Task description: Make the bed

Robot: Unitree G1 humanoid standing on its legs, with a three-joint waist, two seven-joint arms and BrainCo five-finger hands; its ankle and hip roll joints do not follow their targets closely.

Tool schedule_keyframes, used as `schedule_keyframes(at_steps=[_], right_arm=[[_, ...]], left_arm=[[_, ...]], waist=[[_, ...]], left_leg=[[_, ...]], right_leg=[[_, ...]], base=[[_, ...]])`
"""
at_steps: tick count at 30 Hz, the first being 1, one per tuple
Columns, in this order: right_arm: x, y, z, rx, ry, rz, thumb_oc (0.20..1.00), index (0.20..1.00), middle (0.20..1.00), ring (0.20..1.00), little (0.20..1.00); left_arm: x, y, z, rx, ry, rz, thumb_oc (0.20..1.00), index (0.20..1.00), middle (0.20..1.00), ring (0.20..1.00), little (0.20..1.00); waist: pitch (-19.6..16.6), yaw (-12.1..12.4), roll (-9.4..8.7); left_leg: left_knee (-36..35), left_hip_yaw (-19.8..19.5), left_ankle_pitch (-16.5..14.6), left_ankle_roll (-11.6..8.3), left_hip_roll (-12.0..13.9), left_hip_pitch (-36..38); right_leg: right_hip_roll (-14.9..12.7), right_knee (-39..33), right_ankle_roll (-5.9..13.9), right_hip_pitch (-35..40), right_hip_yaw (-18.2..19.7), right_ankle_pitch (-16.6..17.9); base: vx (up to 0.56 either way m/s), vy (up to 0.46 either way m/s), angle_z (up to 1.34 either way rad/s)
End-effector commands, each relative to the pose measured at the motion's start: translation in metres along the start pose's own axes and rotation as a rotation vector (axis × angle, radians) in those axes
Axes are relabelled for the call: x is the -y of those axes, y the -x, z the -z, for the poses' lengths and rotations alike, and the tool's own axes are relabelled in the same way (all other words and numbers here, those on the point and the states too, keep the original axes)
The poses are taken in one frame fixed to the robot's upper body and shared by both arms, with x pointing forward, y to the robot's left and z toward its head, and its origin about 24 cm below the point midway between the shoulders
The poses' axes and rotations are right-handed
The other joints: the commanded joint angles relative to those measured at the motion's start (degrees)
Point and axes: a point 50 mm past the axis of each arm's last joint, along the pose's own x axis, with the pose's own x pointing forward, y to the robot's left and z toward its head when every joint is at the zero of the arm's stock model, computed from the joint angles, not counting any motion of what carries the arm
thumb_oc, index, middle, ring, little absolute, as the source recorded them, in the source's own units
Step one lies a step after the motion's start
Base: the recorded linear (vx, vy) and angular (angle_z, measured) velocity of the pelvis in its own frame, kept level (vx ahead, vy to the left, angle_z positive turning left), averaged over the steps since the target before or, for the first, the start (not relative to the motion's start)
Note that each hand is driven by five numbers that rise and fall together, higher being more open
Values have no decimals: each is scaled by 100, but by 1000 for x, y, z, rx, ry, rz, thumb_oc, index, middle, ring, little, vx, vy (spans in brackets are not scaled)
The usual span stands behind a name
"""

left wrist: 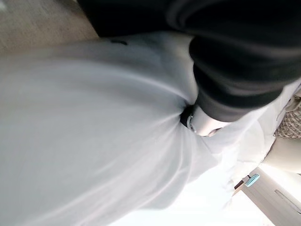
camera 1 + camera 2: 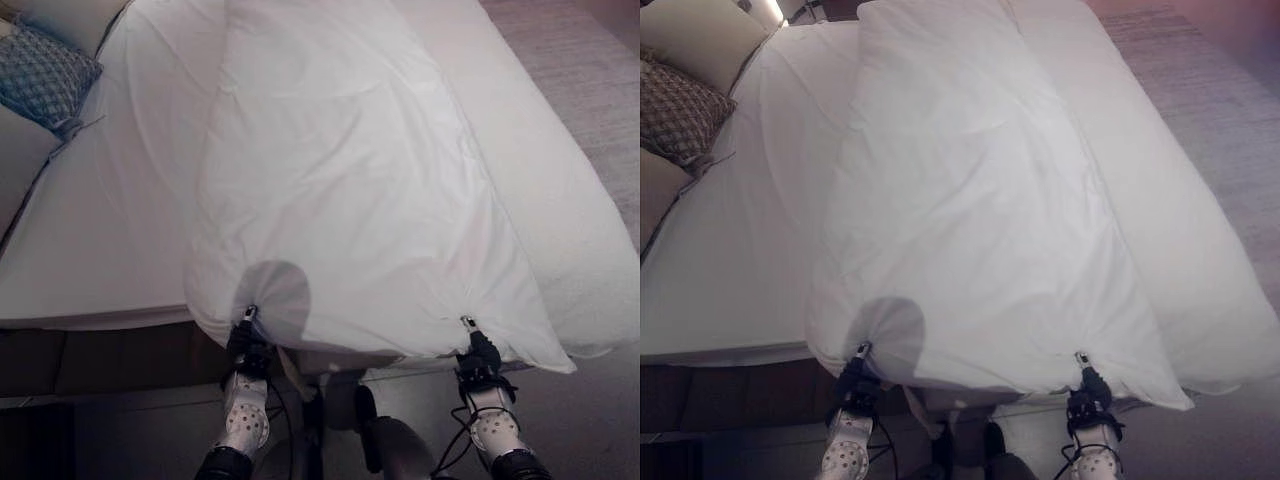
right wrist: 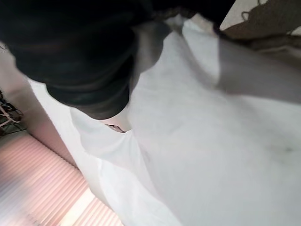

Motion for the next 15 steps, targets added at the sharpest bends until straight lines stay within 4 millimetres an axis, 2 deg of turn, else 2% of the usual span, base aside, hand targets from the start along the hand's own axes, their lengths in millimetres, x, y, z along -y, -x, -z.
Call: schedule_keyframes(at_steps=[1,2,3,5,7,8,12,13,14,15], right_arm=[[-7,-2,-30,108,41,-83,200,200,200,200,200],[-4,-2,-33,111,55,-74,200,200,200,200,200],[-1,-2,-36,111,65,-64,200,200,200,200,200],[3,-3,-36,108,91,-35,200,200,200,200,200],[7,-3,-38,116,99,-7,200,200,200,200,200],[13,-2,-39,118,104,22,200,200,200,200,200],[24,-2,-38,97,176,88,200,200,200,200,200],[26,-3,-36,85,188,106,200,200,200,200,200],[28,-3,-35,75,200,113,200,200,200,200,200],[28,-5,-28,40,233,116,200,200,200,200,200]], left_arm=[[19,2,-4,51,-2,87,200,200,200,200,200],[19,2,-2,41,3,83,200,200,200,200,200],[20,2,0,35,-2,87,200,200,200,200,200],[19,2,1,36,3,70,200,200,200,200,200],[15,1,-1,48,-12,40,200,200,200,200,200],[12,1,-3,57,-9,13,200,200,200,200,200],[2,-3,-12,112,-83,-87,200,200,200,200,200],[-5,-4,-14,119,-111,-133,200,200,200,200,200],[-6,-5,-13,119,-120,-152,200,200,200,200,200],[-12,-9,-13,117,-164,-209,200,200,200,200,200]], waist=[[-77,-25,18],[-36,-28,27],[-21,-35,42],[-35,-35,59],[-96,-99,58],[-151,-111,66],[-172,-34,83],[-171,-32,90],[-161,-51,122],[-102,-114,235]], left_leg=[[1331,355,-411,-391,-311,-322],[1551,471,-291,-525,-251,-433],[1686,484,-278,-575,-228,-487],[1732,490,-351,-519,-229,-532],[1357,745,-482,-368,140,-369],[997,742,-376,-352,369,-266],[-339,-95,433,-489,1111,81],[-568,-168,566,-567,1320,63],[-637,-78,644,-605,1385,119],[-676,464,522,-652,1412,239]], right_leg=[[-119,-1230,603,634,-43,684],[-194,-1260,583,701,-111,682],[-222,-1284,567,744,-159,694],[-277,-1313,573,772,-185,703],[-388,-1308,608,763,-222,671],[-435,-1286,607,753,-242,623],[-450,-974,609,557,-202,381],[-496,-877,624,495,-189,321],[-520,-790,646,451,-219,283],[-608,-593,741,308,-367,273]], base=[[-58,-145,17],[-55,-94,60],[-39,-58,86],[-24,-20,50],[12,23,2],[46,67,3],[30,114,16],[25,219,1],[13,353,0],[-10,384,8]])
